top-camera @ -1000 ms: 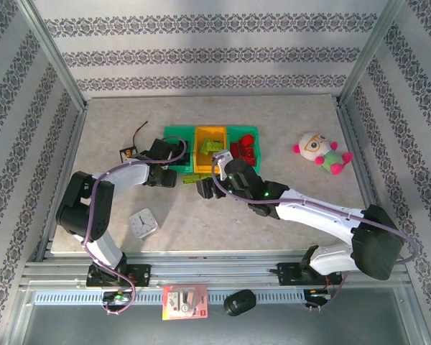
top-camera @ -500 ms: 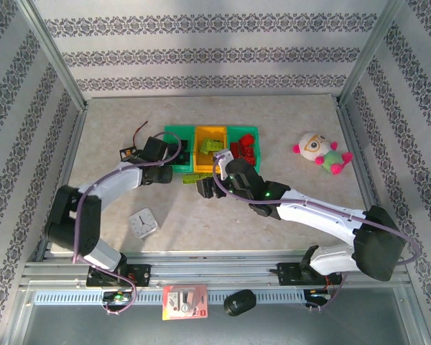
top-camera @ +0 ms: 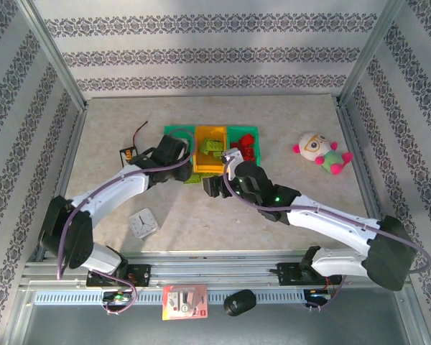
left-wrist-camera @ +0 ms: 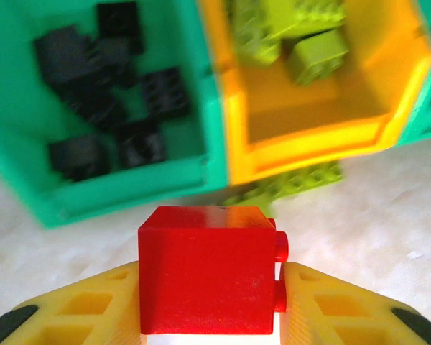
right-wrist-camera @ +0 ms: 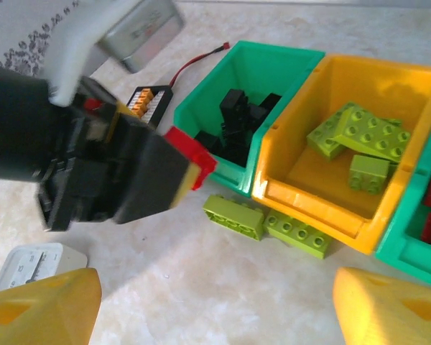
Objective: Sort the legos into containers by color
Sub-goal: Pick up the lego from the middle-left of the table, then place the lego in the container.
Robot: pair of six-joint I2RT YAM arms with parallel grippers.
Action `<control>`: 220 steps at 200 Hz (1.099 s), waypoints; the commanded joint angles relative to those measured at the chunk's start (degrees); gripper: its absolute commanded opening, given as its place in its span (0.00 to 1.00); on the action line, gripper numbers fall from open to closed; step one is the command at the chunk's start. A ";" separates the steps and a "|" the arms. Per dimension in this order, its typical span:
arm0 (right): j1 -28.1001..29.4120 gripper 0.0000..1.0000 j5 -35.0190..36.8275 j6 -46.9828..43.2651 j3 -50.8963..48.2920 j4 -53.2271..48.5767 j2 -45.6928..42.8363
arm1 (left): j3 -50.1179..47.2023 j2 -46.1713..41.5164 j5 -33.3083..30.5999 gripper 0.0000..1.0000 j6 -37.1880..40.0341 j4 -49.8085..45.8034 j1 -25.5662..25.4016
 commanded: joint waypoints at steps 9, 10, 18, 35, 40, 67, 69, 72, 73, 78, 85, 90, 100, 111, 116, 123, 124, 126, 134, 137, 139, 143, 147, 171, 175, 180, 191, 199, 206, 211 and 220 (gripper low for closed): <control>-1.53 0.84 4.54 0.30 -3.59 -0.88 -5.65 | 11.15 9.71 2.30 0.43 -0.98 3.98 -3.05; -1.58 0.84 4.57 0.35 -3.67 -0.95 -5.85 | 11.52 10.20 2.33 0.43 -0.91 3.99 -3.09; -2.16 0.84 4.99 0.61 -4.60 -1.46 -7.31 | 14.97 13.43 3.05 0.43 -0.73 4.05 -3.12; -3.31 0.84 5.44 1.03 -6.21 -2.78 -10.21 | 23.30 20.33 4.90 0.43 0.05 2.82 -3.22; -3.61 0.84 5.47 1.16 -6.50 -3.20 -10.96 | 26.13 22.37 5.32 0.43 0.29 2.06 -3.21; -4.77 0.84 6.09 1.60 -7.96 -5.31 -14.66 | 40.51 32.62 6.43 0.43 2.08 -1.84 -3.40; -4.90 0.84 6.20 1.62 -8.08 -5.40 -14.90 | 41.69 33.27 6.41 0.43 2.11 -2.22 -3.39; -5.03 0.84 6.19 1.65 -8.21 -5.64 -15.18 | 43.27 34.41 6.53 0.43 2.26 -2.87 -3.38; -5.09 0.84 6.19 1.72 -8.27 -5.74 -15.27 | 43.71 34.76 6.55 0.43 2.34 -3.03 -3.38; -5.29 0.84 6.22 1.80 -8.47 -6.06 -15.68 | 46.14 36.47 6.50 0.43 2.67 -4.06 -3.38; -5.50 0.84 6.18 2.01 -8.71 -6.49 -16.20 | 49.52 38.93 6.32 0.43 2.86 -5.62 -3.38; -5.74 0.84 6.21 2.14 -8.84 -6.78 -16.52 | 51.99 40.43 6.48 0.43 3.03 -6.87 -3.38; -6.06 0.84 6.14 2.22 -8.94 -7.46 -16.93 | 56.16 43.32 6.83 0.43 3.35 -8.83 -3.38; -6.29 0.84 6.18 2.15 -8.98 -8.43 -17.34 | 59.72 45.68 6.80 0.43 3.77 -10.33 -3.38; -6.41 0.84 6.18 2.15 -9.01 -8.83 -17.54 | 61.10 46.43 6.56 0.44 3.91 -10.88 -3.43; -6.48 0.84 6.16 2.14 -9.03 -9.18 -17.85 | 62.69 47.36 6.55 0.46 4.17 -11.70 -3.38; -6.47 0.84 6.17 2.15 -8.98 -9.23 -17.88 | 62.96 47.39 6.56 0.47 4.26 -11.84 -3.38; -6.58 0.84 6.13 2.15 -9.01 -9.26 -17.95 | 63.32 47.55 6.51 0.48 4.42 -12.02 -3.38; -6.75 0.84 6.11 2.15 -9.03 -9.68 -18.16 | 64.28 47.79 6.57 0.58 4.62 -12.71 -3.38; -6.78 0.84 6.09 2.15 -9.03 -9.68 -18.29 | 64.43 47.66 6.70 0.62 4.78 -12.89 -3.40; -6.85 0.84 6.09 2.11 -9.03 -9.73 -18.34 | 64.41 47.53 6.74 0.64 4.83 -12.89 -3.41; -6.95 0.84 6.09 2.08 -9.03 -9.72 -18.38 | 64.27 47.16 6.91 0.69 5.15 -12.99 -3.38; -6.93 0.84 6.09 2.08 -9.03 -9.80 -18.43 | 64.02 46.65 6.86 0.73 5.44 -13.04 -3.44; -7.16 0.84 4.97 1.80 -9.03 -8.77 -17.13 | 56.84 40.32 4.11 0.89 6.44 -10.84 -3.65; -7.17 0.84 4.57 1.59 -9.03 -8.48 -16.65 | 54.70 38.81 3.76 0.91 6.46 -9.78 -3.66; -7.17 0.84 4.02 1.46 -8.94 -8.20 -16.03 | 52.04 36.85 3.10 0.93 6.49 -8.40 -3.65; -7.09 0.84 2.59 1.19 -8.77 -7.32 -14.60 | 45.39 32.14 1.52 0.96 6.15 -5.44 -3.65; -6.92 0.84 1.91 1.11 -8.60 -6.63 -13.49 | 40.44 28.76 0.40 0.98 5.66 -3.55 -3.65; -6.63 0.84 1.43 1.07 -8.43 -6.08 -12.72 | 36.14 25.77 -0.75 1.00 5.09 -1.98 -3.65; -6.48 0.84 1.27 1.05 -8.37 -5.61 -12.08 | 32.81 23.71 -1.60 0.99 4.62 -0.72 -3.65; -6.22 0.84 1.16 1.05 -8.26 -5.00 -11.10 | 26.74 19.44 -3.10 0.99 3.67 1.85 -3.65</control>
